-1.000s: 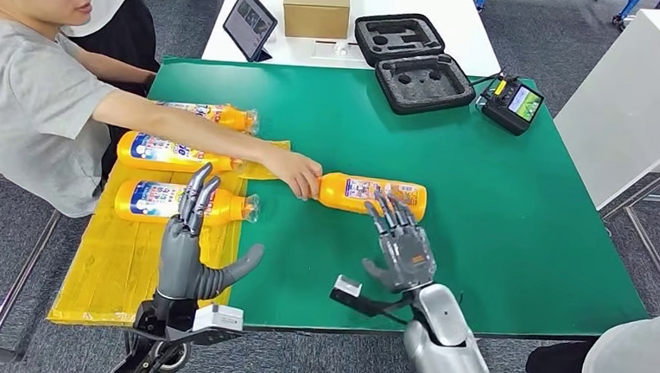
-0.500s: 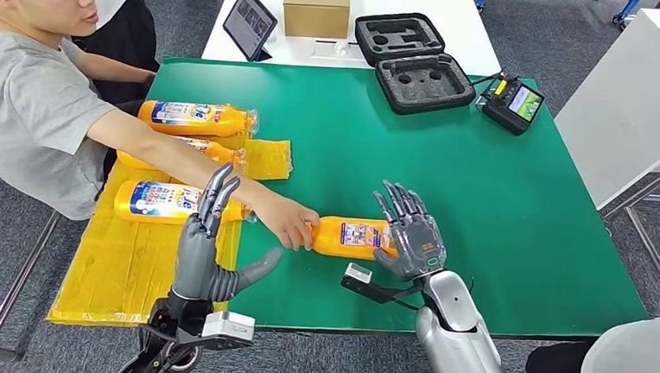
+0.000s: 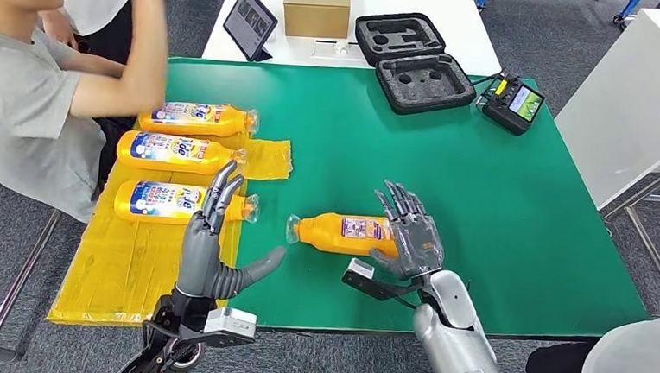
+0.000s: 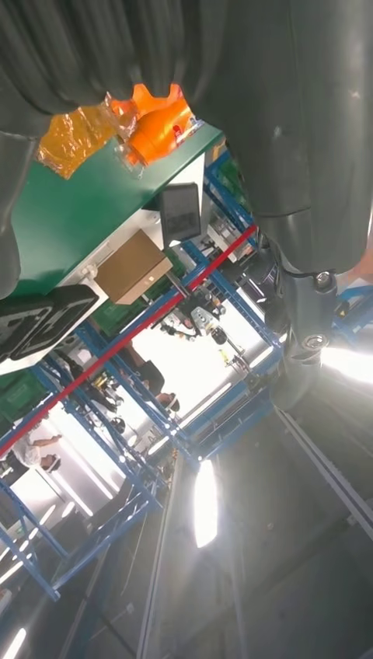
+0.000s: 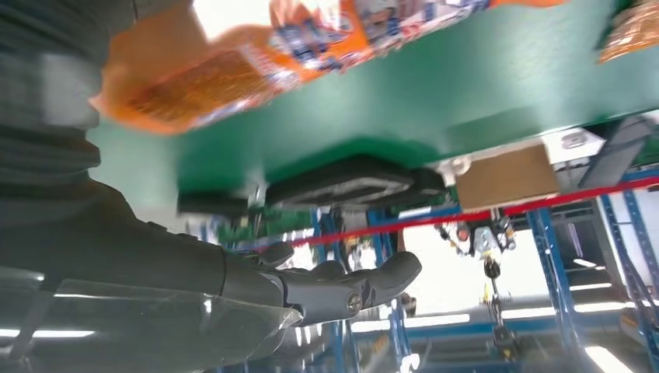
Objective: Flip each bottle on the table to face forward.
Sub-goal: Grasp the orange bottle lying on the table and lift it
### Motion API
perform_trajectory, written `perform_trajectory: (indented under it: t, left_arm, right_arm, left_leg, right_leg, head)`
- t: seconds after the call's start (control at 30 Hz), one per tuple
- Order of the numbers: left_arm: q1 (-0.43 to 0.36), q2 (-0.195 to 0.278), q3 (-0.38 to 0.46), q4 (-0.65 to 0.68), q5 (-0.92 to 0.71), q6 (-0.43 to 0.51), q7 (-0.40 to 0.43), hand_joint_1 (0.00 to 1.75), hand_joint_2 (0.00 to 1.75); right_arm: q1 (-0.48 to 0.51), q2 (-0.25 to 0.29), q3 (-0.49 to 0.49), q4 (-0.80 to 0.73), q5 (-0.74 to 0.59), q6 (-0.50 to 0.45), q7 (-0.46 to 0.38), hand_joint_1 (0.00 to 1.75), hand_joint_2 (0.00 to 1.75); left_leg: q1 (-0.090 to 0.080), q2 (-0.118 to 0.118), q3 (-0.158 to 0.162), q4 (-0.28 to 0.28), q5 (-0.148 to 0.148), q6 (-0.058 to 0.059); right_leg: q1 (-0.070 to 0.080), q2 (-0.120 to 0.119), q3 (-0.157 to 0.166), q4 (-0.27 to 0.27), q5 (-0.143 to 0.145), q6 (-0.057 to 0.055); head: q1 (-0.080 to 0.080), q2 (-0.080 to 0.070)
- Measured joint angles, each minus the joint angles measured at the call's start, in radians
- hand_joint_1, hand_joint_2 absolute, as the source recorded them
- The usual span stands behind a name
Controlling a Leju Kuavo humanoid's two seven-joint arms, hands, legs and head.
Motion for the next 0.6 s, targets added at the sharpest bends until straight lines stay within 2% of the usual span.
perform_trajectory:
  t: [0.13,0.33,0.6]
  left_arm:
    - [-0.012,0.0,-0.005,0.012,0.0,0.0,0.0,0.0,1.75]
    - [-0.018,0.0,-0.007,0.022,-0.008,0.0,0.0,0.0,1.75]
    - [-0.018,0.0,-0.008,0.024,-0.011,0.0,0.0,0.0,1.75]
  right_arm:
    - [-0.019,0.016,0.012,0.078,-0.066,0.014,-0.026,0.0,1.75]
    - [-0.041,0.03,0.047,0.169,-0.072,0.043,-0.002,0.0,1.75]
    - [-0.053,0.042,0.086,0.209,-0.061,0.049,0.014,0.0,1.75]
  left_leg:
    - [0.0,0.0,0.0,0.0,0.0,0.0]
    - [0.0,0.0,0.0,0.0,0.0,0.0]
    - [0.0,0.0,0.0,0.0,0.0,0.0]
  right_leg:
    - [0.0,0.0,0.0,0.0,0.0,0.0]
    - [0.0,0.0,0.0,0.0,0.0,0.0]
    - [0.0,0.0,0.0,0.0,0.0,0.0]
  head:
    - [0.0,0.0]
    - [0.0,0.0]
    - [0.0,0.0]
